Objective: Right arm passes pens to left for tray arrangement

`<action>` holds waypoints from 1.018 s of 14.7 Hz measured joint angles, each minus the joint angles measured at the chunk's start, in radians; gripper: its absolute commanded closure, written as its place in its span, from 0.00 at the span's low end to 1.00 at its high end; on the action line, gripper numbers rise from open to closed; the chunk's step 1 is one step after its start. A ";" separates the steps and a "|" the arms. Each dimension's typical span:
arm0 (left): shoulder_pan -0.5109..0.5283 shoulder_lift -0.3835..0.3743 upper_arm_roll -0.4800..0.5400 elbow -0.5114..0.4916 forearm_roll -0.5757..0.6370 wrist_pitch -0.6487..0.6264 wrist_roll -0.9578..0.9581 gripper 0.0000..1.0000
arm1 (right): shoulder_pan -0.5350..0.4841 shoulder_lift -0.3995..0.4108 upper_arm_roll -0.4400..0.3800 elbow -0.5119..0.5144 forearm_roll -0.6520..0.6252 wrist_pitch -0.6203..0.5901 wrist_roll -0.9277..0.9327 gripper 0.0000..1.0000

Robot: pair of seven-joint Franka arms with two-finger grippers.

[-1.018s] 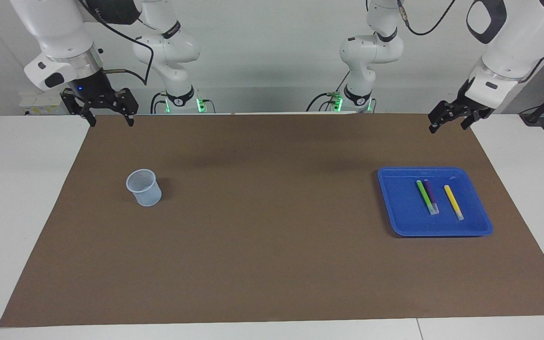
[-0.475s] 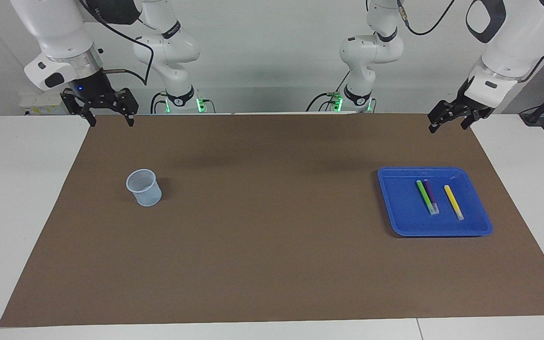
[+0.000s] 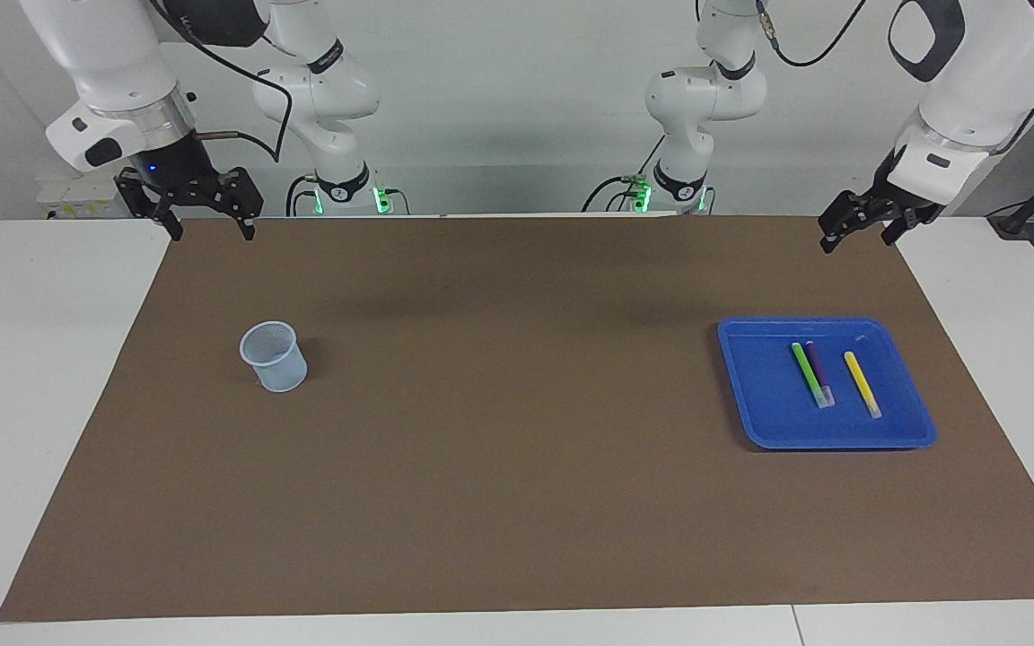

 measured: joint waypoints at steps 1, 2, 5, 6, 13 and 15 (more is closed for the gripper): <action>0.000 0.000 -0.002 0.000 0.010 0.000 0.002 0.00 | 0.000 0.000 0.000 0.000 0.000 0.000 0.000 0.00; 0.000 0.000 -0.004 0.001 0.017 0.000 0.006 0.00 | 0.000 0.000 0.000 0.000 0.000 0.000 0.000 0.00; 0.000 0.000 -0.004 0.002 0.024 0.000 0.018 0.00 | 0.000 0.002 0.000 0.000 0.000 -0.004 0.000 0.00; 0.000 0.000 -0.004 0.002 0.024 0.000 0.021 0.00 | 0.000 0.005 0.000 0.000 0.000 -0.006 0.000 0.00; 0.000 0.000 -0.003 0.002 0.025 0.000 0.025 0.00 | -0.002 0.093 -0.002 0.143 0.000 -0.072 0.000 0.00; 0.000 0.000 -0.003 0.002 0.025 0.000 0.025 0.00 | -0.003 0.108 -0.002 0.169 0.000 -0.084 0.000 0.00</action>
